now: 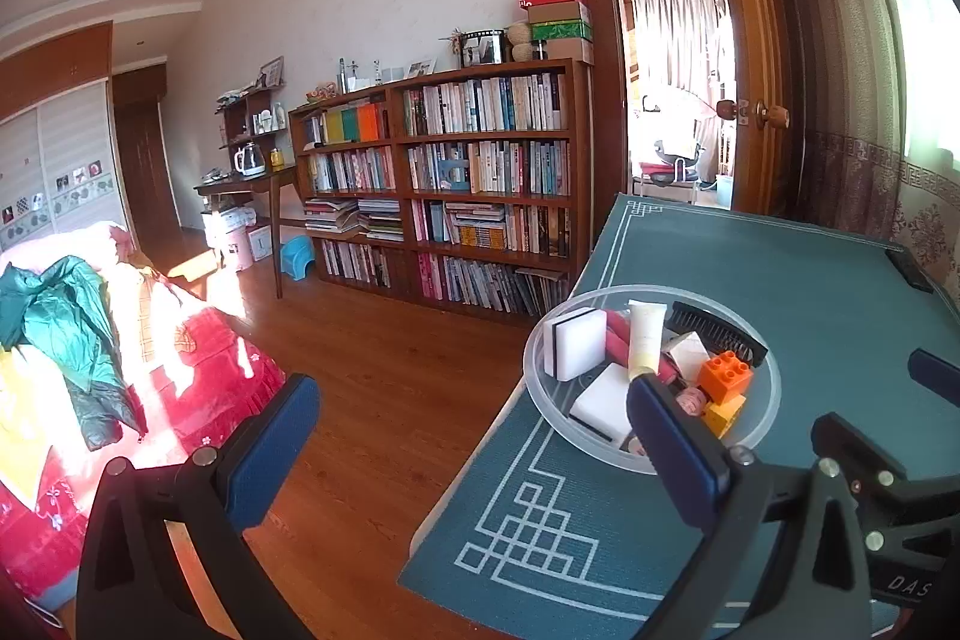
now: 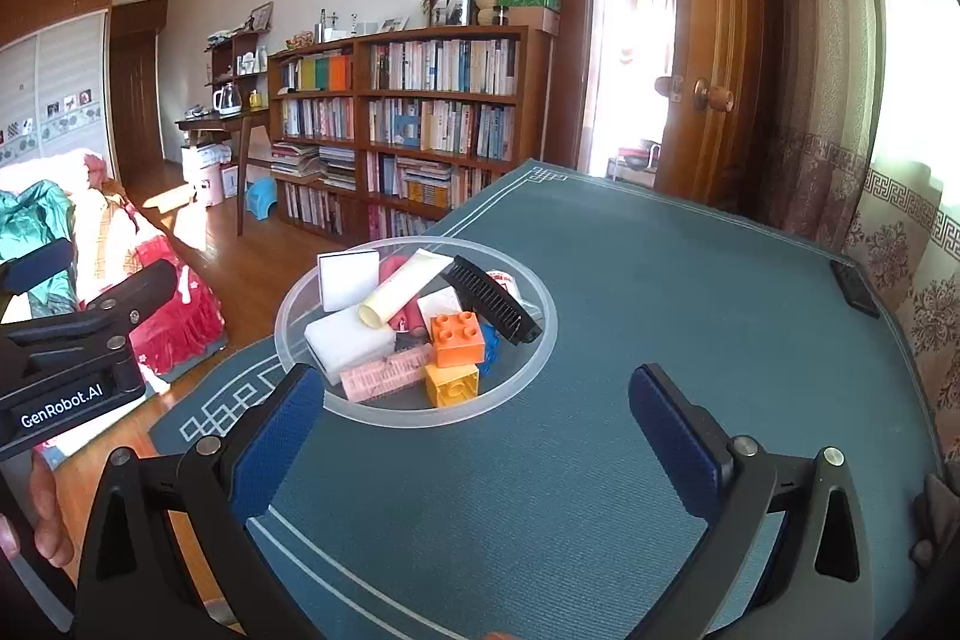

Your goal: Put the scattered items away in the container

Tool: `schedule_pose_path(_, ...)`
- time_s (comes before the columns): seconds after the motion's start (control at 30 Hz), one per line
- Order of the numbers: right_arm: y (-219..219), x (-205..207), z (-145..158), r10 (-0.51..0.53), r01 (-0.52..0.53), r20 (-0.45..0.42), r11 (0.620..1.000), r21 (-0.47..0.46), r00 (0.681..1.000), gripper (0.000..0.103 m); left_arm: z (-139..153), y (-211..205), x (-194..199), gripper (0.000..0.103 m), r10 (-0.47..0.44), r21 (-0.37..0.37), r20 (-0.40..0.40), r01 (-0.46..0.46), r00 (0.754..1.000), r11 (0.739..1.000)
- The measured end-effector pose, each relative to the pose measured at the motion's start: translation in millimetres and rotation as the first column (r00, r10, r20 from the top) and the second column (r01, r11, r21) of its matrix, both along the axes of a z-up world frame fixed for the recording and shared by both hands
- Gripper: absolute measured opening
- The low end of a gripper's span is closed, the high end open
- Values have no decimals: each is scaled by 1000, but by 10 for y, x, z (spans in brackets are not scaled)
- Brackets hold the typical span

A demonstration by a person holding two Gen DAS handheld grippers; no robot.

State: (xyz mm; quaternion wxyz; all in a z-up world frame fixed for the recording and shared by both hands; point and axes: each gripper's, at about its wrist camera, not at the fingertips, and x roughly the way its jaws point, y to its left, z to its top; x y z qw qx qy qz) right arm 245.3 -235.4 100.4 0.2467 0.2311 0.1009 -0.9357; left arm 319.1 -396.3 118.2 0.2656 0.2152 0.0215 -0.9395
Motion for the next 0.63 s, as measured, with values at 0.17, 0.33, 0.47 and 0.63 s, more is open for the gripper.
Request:
schedule_pose_path(0.17,-93,60,10,-8,11,-54,999,46,999,103,-51,-52,-20,103,2,5,18,-3,1000,1000)
schedule_pose_path(0.33,-153,79,-11,44,-42,-20,998,55,999,103,-79,-71,-24,103,0,15,27,0,1000,1000)
schedule_pose_path(0.47,-169,113,-40,69,-68,-13,997,44,998,103,-88,-85,-18,103,-5,21,29,4,1000,1000)
schedule_pose_path(0.63,-182,166,-39,105,-105,-14,993,46,994,103,-103,-83,-27,103,-13,24,35,12,999,1000)
